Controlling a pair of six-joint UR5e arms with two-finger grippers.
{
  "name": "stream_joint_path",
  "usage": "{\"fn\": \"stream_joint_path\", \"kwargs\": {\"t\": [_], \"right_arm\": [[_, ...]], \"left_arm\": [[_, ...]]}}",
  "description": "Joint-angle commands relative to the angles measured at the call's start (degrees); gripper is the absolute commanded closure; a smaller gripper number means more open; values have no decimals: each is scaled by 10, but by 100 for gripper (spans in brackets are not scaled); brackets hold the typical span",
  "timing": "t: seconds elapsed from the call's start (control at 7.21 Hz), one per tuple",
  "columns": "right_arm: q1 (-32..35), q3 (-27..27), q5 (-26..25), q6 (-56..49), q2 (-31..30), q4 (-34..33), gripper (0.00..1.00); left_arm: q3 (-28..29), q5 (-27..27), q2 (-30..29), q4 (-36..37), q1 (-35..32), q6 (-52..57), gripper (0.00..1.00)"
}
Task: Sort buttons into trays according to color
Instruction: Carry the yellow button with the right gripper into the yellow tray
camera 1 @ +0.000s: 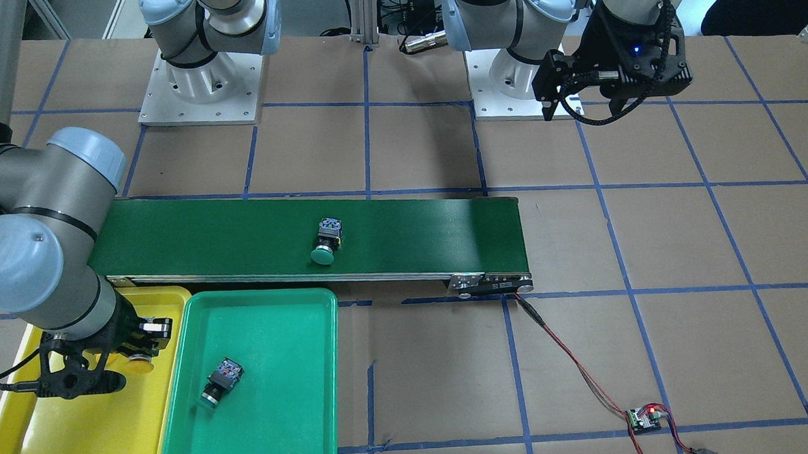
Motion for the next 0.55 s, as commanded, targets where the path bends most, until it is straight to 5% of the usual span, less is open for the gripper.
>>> {"fn": "stream_joint_path", "kwargs": {"t": [0.0,0.42], "right_arm": [[-13,-3,1,-7,6,5,3],[-15,18,1,-6,-19,51,0]], "left_arm": [[-2,1,0,-1,0,0,0],[-3,0,2,-1,0,0,0]]}}
